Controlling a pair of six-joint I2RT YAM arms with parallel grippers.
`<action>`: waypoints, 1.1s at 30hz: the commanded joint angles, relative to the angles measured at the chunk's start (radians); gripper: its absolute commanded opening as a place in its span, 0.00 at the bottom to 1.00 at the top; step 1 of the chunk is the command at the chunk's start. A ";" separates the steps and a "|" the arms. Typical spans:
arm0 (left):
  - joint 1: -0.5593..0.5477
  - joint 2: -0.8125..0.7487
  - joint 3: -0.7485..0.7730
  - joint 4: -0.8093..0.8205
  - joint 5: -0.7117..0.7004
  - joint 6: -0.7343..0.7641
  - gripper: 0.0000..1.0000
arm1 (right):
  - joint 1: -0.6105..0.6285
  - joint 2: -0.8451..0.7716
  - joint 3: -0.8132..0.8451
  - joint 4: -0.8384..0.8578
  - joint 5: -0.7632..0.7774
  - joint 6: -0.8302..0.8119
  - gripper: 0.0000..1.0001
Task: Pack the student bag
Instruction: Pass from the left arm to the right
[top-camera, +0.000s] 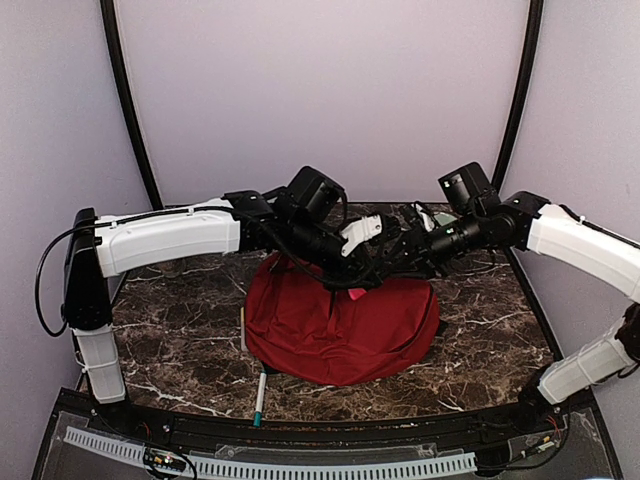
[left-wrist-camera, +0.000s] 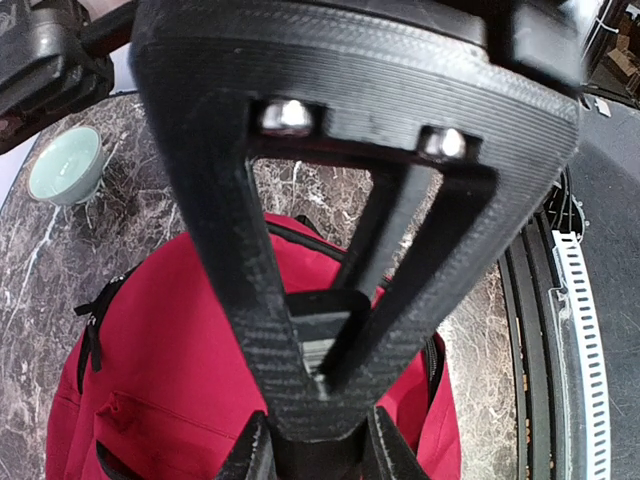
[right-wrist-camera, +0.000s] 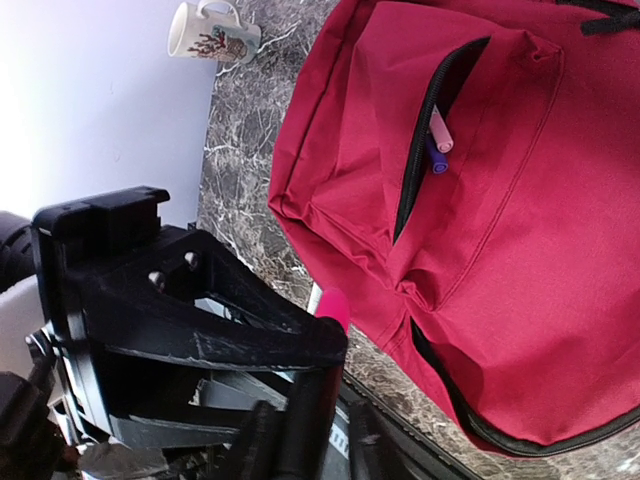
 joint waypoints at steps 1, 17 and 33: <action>-0.013 0.014 0.051 -0.016 -0.004 -0.011 0.00 | 0.006 0.013 0.015 -0.009 -0.014 -0.009 0.17; -0.016 0.024 0.079 -0.071 -0.075 -0.024 0.20 | 0.006 -0.001 0.018 -0.027 0.029 -0.018 0.00; -0.016 -0.095 -0.095 0.061 -0.143 -0.042 0.72 | -0.011 -0.057 0.002 -0.034 0.138 -0.045 0.00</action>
